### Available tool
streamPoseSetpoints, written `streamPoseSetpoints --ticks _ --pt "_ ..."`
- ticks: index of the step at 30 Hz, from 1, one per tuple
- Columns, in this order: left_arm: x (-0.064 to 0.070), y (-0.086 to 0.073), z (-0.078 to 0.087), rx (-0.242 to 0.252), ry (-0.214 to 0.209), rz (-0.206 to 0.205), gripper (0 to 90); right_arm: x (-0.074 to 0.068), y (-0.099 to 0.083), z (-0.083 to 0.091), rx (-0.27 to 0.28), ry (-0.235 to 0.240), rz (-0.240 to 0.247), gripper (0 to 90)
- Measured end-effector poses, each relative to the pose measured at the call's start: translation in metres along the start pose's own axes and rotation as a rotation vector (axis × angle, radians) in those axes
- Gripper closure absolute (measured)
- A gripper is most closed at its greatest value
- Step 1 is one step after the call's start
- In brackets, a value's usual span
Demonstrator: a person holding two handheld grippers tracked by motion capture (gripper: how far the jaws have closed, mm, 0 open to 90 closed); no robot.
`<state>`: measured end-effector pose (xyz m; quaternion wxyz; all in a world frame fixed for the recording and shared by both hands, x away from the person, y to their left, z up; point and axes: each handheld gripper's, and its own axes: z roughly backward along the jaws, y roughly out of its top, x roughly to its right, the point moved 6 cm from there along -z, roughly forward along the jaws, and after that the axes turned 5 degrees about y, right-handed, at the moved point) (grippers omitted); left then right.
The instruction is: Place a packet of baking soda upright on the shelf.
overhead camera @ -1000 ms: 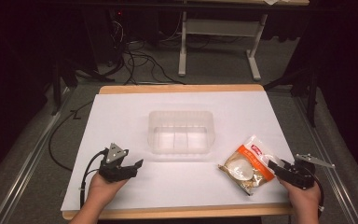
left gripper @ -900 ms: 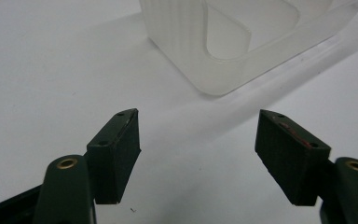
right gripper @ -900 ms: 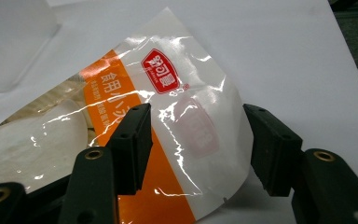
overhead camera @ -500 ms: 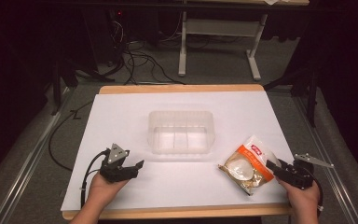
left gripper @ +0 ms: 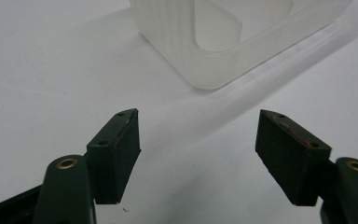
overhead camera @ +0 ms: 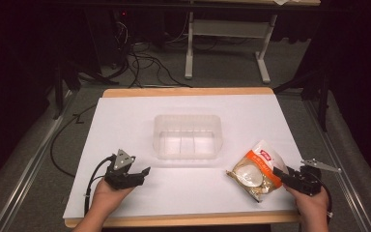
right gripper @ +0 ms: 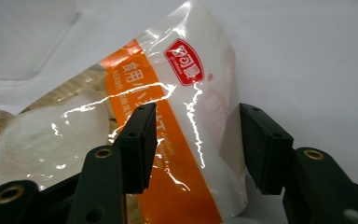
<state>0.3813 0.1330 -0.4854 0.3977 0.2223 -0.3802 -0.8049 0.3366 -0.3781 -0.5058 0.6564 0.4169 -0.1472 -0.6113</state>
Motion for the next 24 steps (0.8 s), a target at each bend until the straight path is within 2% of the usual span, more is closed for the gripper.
streamPoseSetpoints --ticks 1,3,4,8,9,10,11,12,14,15,19,22,23,24 --pt "0.0005 0.0 -0.0003 0.002 -0.001 0.001 31.1 0.0045 -0.002 -0.0023 -0.013 -0.009 -0.018 49.9" --pt "0.0006 0.0 -0.0003 0.001 -0.001 0.0 31.1 0.006 -0.0029 -0.003 -0.019 -0.011 -0.026 50.2" --pt "0.0008 -0.0001 -0.0002 -0.002 -0.001 -0.004 31.1 0.009 -0.0041 -0.0038 -0.02 -0.004 -0.048 52.1" --pt "0.0001 0.0001 0.0002 -0.001 0.004 -0.006 31.1 0.01 -0.0044 -0.0037 -0.009 0.013 -0.072 53.6" --pt "-0.0001 0.0 0.0002 -0.002 0.003 -0.003 31.1 0.0087 -0.0047 -0.0037 -0.013 0.032 -0.078 58.5" --pt "-0.0003 0.0 0.0002 -0.002 0.004 -0.003 31.1 0.0087 -0.0047 -0.0037 -0.013 0.032 -0.078 58.5" --pt "-0.0002 0.0 0.0002 -0.001 0.005 -0.003 31.1 0.0077 -0.0045 -0.0034 -0.011 0.042 -0.079 61.8" --pt "0.0 0.0 0.0003 -0.001 0.004 -0.006 31.1 0.0064 -0.0034 -0.0019 -0.008 0.035 -0.059 66.3" --pt "0.0007 0.0 0.0001 -0.001 0.003 -0.007 31.1 0.0056 -0.0039 -0.0022 -0.016 0.029 -0.055 67.0" --pt "0.001 -0.0003 -0.0003 -0.004 0.003 -0.008 31.1 0.0074 -0.0061 -0.0047 -0.042 -0.011 -0.022 67.3" --pt "0.0013 -0.0004 -0.0005 -0.004 0.006 -0.012 31.1 0.0065 -0.0055 -0.0053 -0.04 -0.007 -0.023 67.2" --pt "0.0012 -0.0006 -0.0007 -0.005 0.007 -0.012 31.1 0.0068 -0.0053 -0.0054 -0.047 -0.017 -0.026 76.4" --pt "0.0012 -0.0006 -0.0006 -0.005 0.007 -0.012 31.0 0.0064 -0.0046 -0.0056 -0.05 -0.022 -0.024 82.8" --pt "0.0013 -0.0007 -0.0005 -0.006 0.007 -0.012 31.0 0.0064 -0.0046 -0.0056 -0.05 -0.022 -0.024 82.8"
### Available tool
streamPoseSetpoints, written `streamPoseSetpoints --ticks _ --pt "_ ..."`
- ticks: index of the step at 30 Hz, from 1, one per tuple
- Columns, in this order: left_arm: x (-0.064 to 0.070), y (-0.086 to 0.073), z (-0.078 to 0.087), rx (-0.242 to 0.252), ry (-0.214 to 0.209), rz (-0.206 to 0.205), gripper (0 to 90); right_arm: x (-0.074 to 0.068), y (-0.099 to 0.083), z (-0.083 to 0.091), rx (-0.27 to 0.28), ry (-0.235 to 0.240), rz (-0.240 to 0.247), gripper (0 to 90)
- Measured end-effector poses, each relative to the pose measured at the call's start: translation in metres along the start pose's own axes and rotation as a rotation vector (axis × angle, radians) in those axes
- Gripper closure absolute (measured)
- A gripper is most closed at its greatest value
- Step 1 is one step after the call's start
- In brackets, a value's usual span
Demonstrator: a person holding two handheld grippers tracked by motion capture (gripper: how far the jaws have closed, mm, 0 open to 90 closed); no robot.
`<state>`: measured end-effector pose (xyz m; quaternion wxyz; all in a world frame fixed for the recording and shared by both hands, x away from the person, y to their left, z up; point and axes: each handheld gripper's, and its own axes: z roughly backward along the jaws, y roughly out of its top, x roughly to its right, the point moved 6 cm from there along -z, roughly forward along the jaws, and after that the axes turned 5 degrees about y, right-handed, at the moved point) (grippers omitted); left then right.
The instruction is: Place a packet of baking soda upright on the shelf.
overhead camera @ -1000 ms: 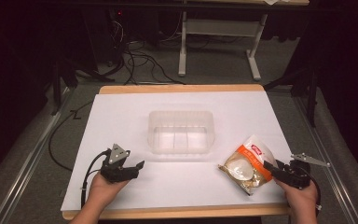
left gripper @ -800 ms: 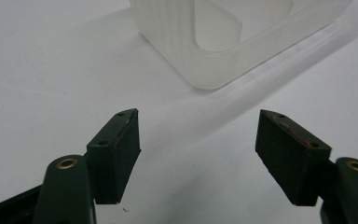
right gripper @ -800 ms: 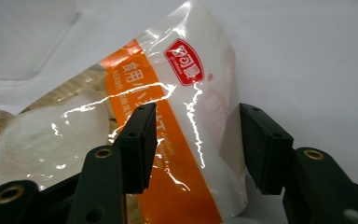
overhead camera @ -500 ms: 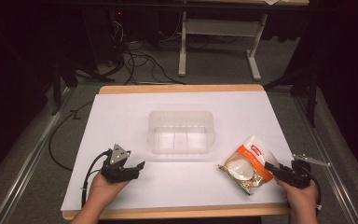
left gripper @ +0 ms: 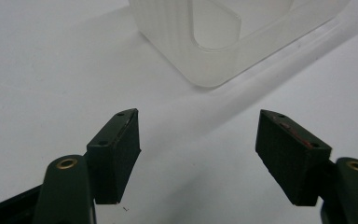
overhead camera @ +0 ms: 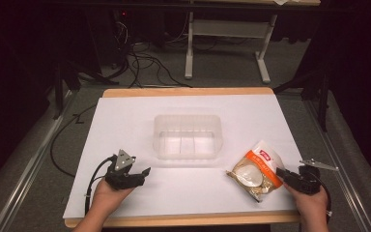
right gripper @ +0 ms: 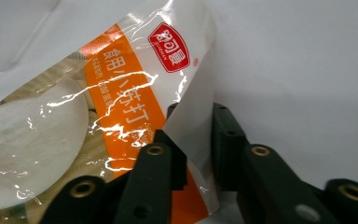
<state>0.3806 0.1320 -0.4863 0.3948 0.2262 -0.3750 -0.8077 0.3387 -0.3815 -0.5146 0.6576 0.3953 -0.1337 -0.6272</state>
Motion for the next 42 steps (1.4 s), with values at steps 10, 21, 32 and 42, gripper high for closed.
streamPoseSetpoints --ticks 10,21,32,42 --pt "0.0 0.0 0.0 0.001 0.003 -0.004 31.0 -0.024 0.02 0.016 0.129 0.025 0.073 90.0" --pt "0.0 -0.001 0.0 -0.003 0.003 -0.008 31.0 -0.073 0.041 0.042 0.278 0.165 0.138 90.0" --pt "-0.001 -0.001 0.001 0.0 0.006 -0.006 31.0 -0.105 0.059 0.065 0.415 0.164 0.196 90.0" --pt "-0.001 -0.001 0.0 -0.003 0.007 -0.009 31.0 -0.118 0.06 0.066 0.464 0.115 0.258 90.0"
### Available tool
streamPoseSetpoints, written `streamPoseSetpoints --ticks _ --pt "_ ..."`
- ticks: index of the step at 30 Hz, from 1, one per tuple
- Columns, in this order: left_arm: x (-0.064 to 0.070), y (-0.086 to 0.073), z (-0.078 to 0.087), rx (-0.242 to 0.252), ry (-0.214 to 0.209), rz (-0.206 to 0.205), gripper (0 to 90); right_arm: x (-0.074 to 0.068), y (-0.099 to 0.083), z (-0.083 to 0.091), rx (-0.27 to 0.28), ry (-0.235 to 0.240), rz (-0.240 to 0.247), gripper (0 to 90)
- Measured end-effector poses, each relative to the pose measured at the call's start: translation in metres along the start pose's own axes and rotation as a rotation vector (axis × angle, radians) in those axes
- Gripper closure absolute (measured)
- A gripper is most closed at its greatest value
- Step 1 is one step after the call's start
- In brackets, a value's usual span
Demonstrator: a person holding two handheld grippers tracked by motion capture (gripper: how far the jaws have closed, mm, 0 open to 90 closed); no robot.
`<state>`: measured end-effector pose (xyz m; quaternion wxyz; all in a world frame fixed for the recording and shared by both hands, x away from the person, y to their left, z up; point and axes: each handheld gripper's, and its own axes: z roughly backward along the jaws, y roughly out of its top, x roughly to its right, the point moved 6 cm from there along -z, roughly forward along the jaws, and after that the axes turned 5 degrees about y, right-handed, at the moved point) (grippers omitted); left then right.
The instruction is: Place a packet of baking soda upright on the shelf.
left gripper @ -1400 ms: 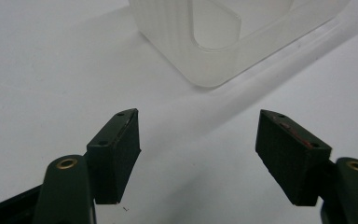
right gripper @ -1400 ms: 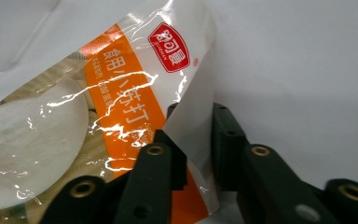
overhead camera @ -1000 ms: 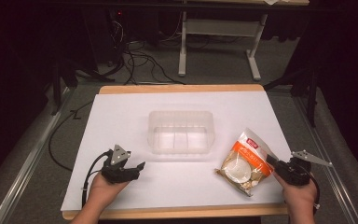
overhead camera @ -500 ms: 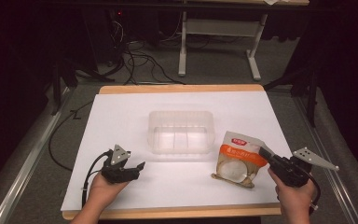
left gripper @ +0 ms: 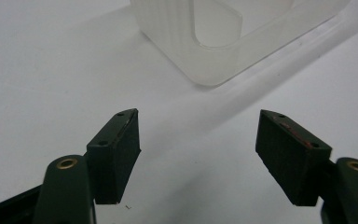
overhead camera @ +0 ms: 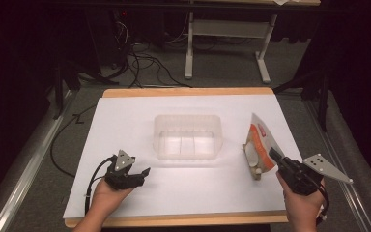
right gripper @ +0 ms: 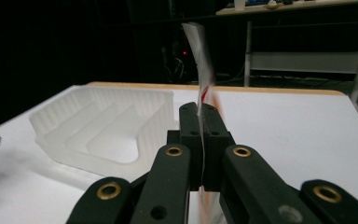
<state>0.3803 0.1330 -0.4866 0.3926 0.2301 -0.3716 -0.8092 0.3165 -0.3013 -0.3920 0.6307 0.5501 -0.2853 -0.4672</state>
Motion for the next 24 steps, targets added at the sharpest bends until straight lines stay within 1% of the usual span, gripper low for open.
streamPoseSetpoints --ticks 1,2,3,4,5,6,7,8,9,10,12,14,15,16,18,20,21,23,24 --pt "0.0 0.0 0.0 -0.001 -0.001 0.0 31.0 -0.001 -0.002 -0.002 -0.01 -0.004 0.006 90.0" --pt "0.0 0.0 0.0 0.0 -0.001 0.001 31.0 -0.003 -0.006 -0.006 -0.026 -0.006 0.025 90.0" --pt "0.0 0.0 0.0 0.0 -0.001 0.0 31.0 -0.007 -0.009 -0.009 -0.031 -0.008 0.043 89.0" --pt "0.0 0.0 0.0 0.0 -0.001 0.0 31.0 -0.007 -0.009 -0.009 -0.031 -0.008 0.043 89.0" --pt "0.0 0.0 0.0 -0.001 0.0 -0.001 31.0 -0.008 -0.01 -0.01 -0.036 -0.009 0.056 86.8" --pt "0.0 0.0 0.0 -0.001 -0.001 0.0 31.0 -0.011 -0.011 -0.011 -0.037 -0.019 0.071 82.4" --pt "0.0 0.0 0.001 -0.001 -0.002 -0.001 31.0 -0.014 -0.015 -0.016 -0.052 -0.059 0.105 75.9" --pt "0.0 0.0 0.001 -0.002 -0.003 -0.001 31.0 -0.014 -0.015 -0.016 -0.052 -0.059 0.105 75.9" --pt "0.0 0.0 0.001 -0.002 -0.002 -0.001 30.9 -0.014 -0.016 -0.017 -0.059 -0.076 0.117 75.1" --pt "0.0 0.0 0.001 0.0 -0.003 -0.001 31.0 -0.013 -0.018 -0.019 -0.069 -0.087 0.121 77.7" --pt "0.0 0.0 0.001 -0.001 -0.003 -0.003 31.0 -0.012 -0.022 -0.023 -0.091 -0.086 0.109 83.7" --pt "0.0 0.0 0.001 -0.001 -0.003 -0.002 31.0 -0.009 -0.024 -0.025 -0.101 -0.102 0.101 87.8" --pt "0.0 0.0 0.001 -0.002 -0.003 -0.003 31.0 -0.009 -0.024 -0.026 -0.102 -0.099 0.09 89.6" --pt "0.001 0.0 0.0 -0.001 -0.003 -0.003 31.0 -0.008 -0.023 -0.026 -0.096 -0.098 0.084 90.0" --pt "0.001 0.0 0.0 -0.001 -0.004 -0.005 31.0 -0.008 -0.023 -0.026 -0.095 -0.101 0.086 90.0" --pt "0.001 0.0 0.001 0.0 -0.003 -0.004 31.0 -0.009 -0.02 -0.025 -0.083 -0.114 0.109 90.0" --pt "0.0 0.0 0.001 -0.001 -0.003 -0.004 31.0 -0.011 -0.016 -0.023 -0.064 -0.119 0.121 90.0" --pt "0.0 0.0 0.001 -0.002 -0.002 -0.004 31.0 -0.014 -0.012 -0.02 -0.046 -0.116 0.129 90.0" --pt "0.0 -0.001 0.001 -0.002 -0.001 -0.003 31.0 -0.014 -0.012 -0.02 -0.046 -0.116 0.129 90.0"
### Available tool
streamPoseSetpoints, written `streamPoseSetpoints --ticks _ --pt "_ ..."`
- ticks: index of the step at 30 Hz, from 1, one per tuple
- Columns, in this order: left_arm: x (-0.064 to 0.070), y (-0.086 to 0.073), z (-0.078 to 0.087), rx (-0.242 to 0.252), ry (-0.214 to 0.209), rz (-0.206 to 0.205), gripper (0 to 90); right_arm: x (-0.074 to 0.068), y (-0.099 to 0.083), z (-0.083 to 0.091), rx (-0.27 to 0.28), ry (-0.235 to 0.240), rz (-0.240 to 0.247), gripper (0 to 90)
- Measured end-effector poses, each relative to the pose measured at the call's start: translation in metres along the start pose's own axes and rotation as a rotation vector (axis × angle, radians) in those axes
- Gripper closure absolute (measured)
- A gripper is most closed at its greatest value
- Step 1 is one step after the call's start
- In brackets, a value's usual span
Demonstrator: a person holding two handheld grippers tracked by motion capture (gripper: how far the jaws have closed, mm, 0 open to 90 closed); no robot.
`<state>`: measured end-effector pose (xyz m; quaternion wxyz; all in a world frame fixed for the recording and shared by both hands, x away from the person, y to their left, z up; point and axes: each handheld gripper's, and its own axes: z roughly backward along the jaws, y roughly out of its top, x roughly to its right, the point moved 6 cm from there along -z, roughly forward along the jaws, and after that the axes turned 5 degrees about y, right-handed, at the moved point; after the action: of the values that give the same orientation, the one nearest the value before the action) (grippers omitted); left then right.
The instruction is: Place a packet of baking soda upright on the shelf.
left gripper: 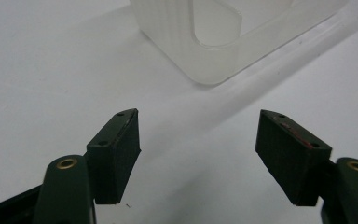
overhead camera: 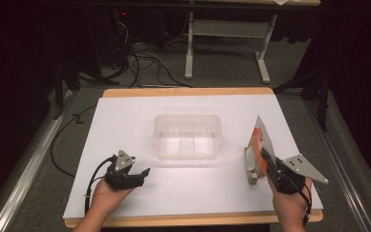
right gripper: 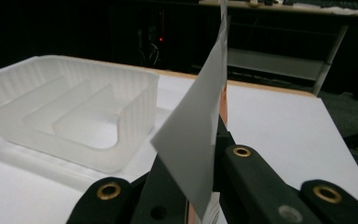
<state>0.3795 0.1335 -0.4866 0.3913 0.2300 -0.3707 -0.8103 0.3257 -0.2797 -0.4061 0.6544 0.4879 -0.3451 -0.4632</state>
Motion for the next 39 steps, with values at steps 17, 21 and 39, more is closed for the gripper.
streamPoseSetpoints --ticks 17,21,39 --pt "-0.001 0.0 0.002 0.003 -0.001 0.008 30.9 -0.036 0.05 0.015 0.146 0.066 0.066 90.0" --pt "-0.002 0.0 0.002 0.005 -0.001 0.009 31.0 -0.045 0.068 0.012 0.181 0.085 0.07 90.0" --pt "-0.002 0.0 0.004 0.016 -0.001 0.015 30.8 -0.078 0.104 -0.013 0.238 0.159 0.08 90.0"
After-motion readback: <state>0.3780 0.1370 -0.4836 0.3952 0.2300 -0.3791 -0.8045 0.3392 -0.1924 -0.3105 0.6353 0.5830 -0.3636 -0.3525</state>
